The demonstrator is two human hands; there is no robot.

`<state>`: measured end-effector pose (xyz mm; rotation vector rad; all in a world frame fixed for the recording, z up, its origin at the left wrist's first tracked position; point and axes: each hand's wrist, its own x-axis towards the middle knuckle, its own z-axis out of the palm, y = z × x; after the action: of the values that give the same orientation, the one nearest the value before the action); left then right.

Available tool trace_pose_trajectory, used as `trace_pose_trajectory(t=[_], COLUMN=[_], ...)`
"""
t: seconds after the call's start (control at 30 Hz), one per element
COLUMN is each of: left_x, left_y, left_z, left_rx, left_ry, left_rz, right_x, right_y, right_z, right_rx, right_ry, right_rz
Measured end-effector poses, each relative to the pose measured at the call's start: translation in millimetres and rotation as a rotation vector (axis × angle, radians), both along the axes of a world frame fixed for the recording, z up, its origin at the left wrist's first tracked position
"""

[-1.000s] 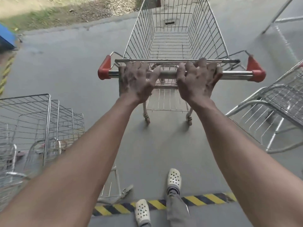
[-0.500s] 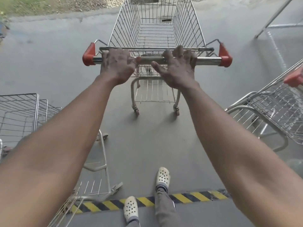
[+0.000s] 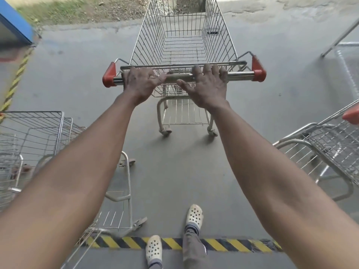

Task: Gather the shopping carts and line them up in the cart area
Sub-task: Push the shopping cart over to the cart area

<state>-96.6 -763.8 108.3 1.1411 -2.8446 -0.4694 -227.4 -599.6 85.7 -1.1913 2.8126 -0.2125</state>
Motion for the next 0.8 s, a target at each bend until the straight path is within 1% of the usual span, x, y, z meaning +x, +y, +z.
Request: trace_pose_trajectory(t=[0.23,0.4,0.8], left_x=[41,84,213], left_y=[32,49,137], left_z=[-5,-13,8], left_rx=[-0.004,0.095,0.103], left_ry=[0.010,0.017,-0.050], left_rz=[0.014,0.062,-0.060], right_x=[41,83,209], right_y=[36,62,141], right_z=[-2,0,7], right_rx=[-0.028,-0.039,0.015], right_ry=[0.003,-0.005,-0.033], right_rz=[0.011,0.007,-0.022])
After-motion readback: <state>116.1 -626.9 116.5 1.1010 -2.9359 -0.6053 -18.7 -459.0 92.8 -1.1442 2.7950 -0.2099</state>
